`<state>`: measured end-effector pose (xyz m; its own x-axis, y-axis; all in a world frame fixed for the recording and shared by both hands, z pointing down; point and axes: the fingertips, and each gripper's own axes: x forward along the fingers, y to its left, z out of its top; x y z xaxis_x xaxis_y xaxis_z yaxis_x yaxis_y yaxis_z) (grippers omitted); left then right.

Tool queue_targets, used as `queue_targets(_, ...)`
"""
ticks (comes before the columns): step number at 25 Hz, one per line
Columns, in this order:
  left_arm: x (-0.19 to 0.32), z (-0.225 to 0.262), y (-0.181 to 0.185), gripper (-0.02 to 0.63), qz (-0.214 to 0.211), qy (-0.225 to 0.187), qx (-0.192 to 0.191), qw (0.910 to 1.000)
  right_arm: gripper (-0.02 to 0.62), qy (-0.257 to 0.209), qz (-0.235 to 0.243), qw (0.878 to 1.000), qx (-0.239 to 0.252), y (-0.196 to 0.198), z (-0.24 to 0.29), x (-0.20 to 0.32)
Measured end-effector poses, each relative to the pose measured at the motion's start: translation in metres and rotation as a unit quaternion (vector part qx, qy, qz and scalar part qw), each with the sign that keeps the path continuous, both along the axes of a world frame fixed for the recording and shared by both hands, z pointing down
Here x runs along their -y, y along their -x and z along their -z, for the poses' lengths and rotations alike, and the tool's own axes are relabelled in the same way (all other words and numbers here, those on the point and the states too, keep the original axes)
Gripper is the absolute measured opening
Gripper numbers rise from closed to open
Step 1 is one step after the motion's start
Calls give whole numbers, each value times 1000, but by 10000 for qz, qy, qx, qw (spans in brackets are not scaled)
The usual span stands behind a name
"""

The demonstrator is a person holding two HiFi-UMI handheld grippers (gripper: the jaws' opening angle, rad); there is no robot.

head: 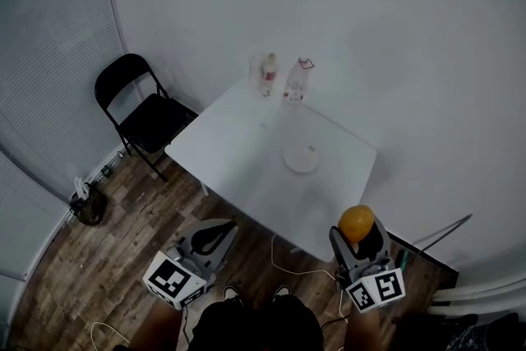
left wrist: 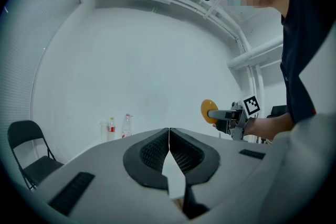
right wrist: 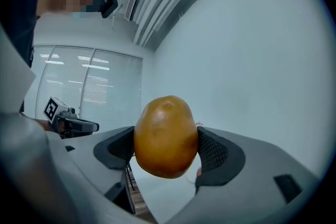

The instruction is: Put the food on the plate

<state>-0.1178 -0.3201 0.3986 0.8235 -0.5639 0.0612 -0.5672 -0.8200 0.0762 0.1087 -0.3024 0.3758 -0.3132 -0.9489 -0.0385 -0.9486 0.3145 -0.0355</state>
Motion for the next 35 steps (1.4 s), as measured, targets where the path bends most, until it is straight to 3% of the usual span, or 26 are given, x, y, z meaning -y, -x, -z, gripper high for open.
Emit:
queue_targets(5,33,-5,-10,23,135,53,51,9999,373,48,132,9999,-9,-14,-6,43)
queue_targets(12,96,-3,-46,23,645,28,28,9979,373,267,484,9984,-114,-58,-26,118)
queue_targets(16,131,-14,-73,23,895,131,-22,9959,373,657,722,9952,-95,-77,-54,171)
queue_targets(21,153,-40,-92,23,1044,403,80,9937,373,1284,829,9871,-485,-86,-113,241)
queue_targets(28,171,-69,-80,23,1561,620,67,9858,373,2194,957,9659,-987,-88,-216,331)
queue_targets(35,180,-95,-65,23,1822,819,85,9798,373,3182,1230,9264,-1591,-73,-312,380)
